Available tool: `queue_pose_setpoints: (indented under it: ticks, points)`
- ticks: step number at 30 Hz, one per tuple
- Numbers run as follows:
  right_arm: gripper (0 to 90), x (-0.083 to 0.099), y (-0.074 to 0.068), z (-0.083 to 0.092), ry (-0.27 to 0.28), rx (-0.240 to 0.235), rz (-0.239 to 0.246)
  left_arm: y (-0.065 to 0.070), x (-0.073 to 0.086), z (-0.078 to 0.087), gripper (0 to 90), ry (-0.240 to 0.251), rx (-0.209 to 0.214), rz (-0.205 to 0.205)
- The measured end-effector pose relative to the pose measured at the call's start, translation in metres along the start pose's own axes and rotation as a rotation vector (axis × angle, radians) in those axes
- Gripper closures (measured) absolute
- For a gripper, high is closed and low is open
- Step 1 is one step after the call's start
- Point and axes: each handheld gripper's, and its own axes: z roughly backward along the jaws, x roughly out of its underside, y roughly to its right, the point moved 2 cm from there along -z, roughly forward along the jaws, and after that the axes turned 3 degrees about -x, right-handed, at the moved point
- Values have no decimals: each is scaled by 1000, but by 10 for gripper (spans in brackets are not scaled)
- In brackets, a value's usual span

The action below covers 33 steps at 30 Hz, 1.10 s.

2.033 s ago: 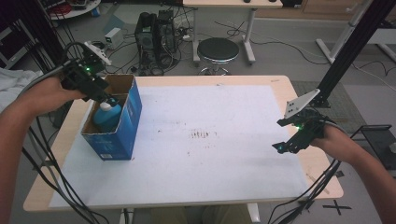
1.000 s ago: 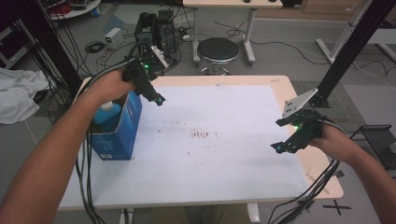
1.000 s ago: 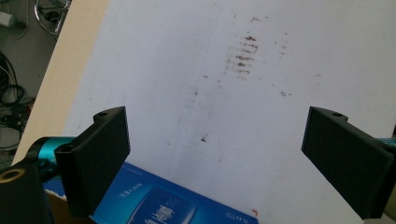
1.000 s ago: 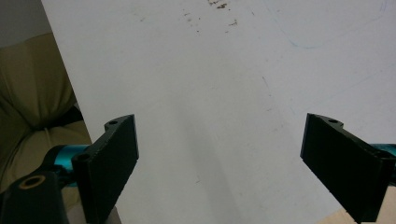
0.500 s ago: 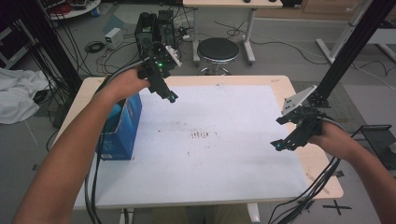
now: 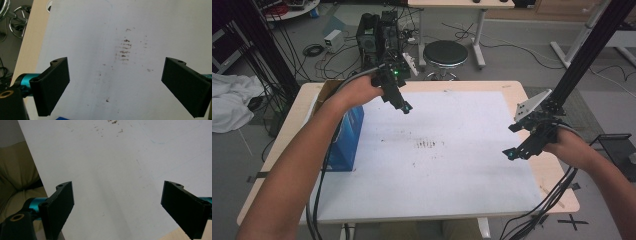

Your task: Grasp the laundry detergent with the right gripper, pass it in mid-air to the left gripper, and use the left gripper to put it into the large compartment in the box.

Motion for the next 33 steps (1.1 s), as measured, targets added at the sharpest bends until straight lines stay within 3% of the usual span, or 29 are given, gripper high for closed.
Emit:
queue_pose_setpoints:
  ticks: [2, 3, 5, 6, 11, 14, 15, 18, 21, 23, 24, 26, 28, 29, 30, 31, 33]
  points:
    - [105, -1, -1, -1, -1, -3, 3, 0, 0, 1, 80, -15, 2, -24]
    - [105, -1, -2, -2, 0, -4, 12, 2, 0, 0, 80, 4, 0, -6]
    - [104, -2, -3, -3, -8, -4, 21, 2, 0, 1, 80, -14, 6, -22]
    - [104, -2, -3, -3, -10, -4, 22, 4, 0, 0, 80, 9, 7, -2]
    - [104, -3, -3, -3, -8, -4, 21, 3, 1, 1, 80, -8, 8, -26]
    - [104, -3, -3, -3, -12, -5, 20, 3, 1, 1, 80, -6, 11, -19]
    - [104, -3, -3, -4, -16, -3, 17, 5, 1, -1, 80, 9, 10, 4]
    - [104, -3, -2, -4, -19, -8, 11, 3, 1, 0, 80, -11, 12, -21]
    - [105, -2, -3, -4, -26, -2, 9, 3, 1, 0, 80, -14, 8, -19]
    - [104, -2, -3, -4, -25, 2, 7, 4, 2, -1, 80, 3, 12, 5]
    - [104, -3, -2, -5, -20, 0, 11, 2, 2, 1, 80, -14, 11, -17]
    - [104, -3, -2, -4, -17, 5, 16, 3, 3, 1, 80, -13, 10, -16]
    - [104, -3, -4, -4, -19, 4, 6, 5, 3, 0, 80, 5, 11, 8]
    - [104, -4, -3, -5, -14, -2, 22, 4, 3, 1, 80, -7, 7, -12]
    - [104, -4, -4, -5, -11, -5, 17, 5, 3, 1, 80, 3, 9, 5]
    - [104, -4, -5, -5, -15, -3, 18, 5, 3, 2, 80, -7, 5, -16]
    - [104, -5, -5, -5, -11, 1, 28, 6, 4, 3, 80, 1, 7, -15]
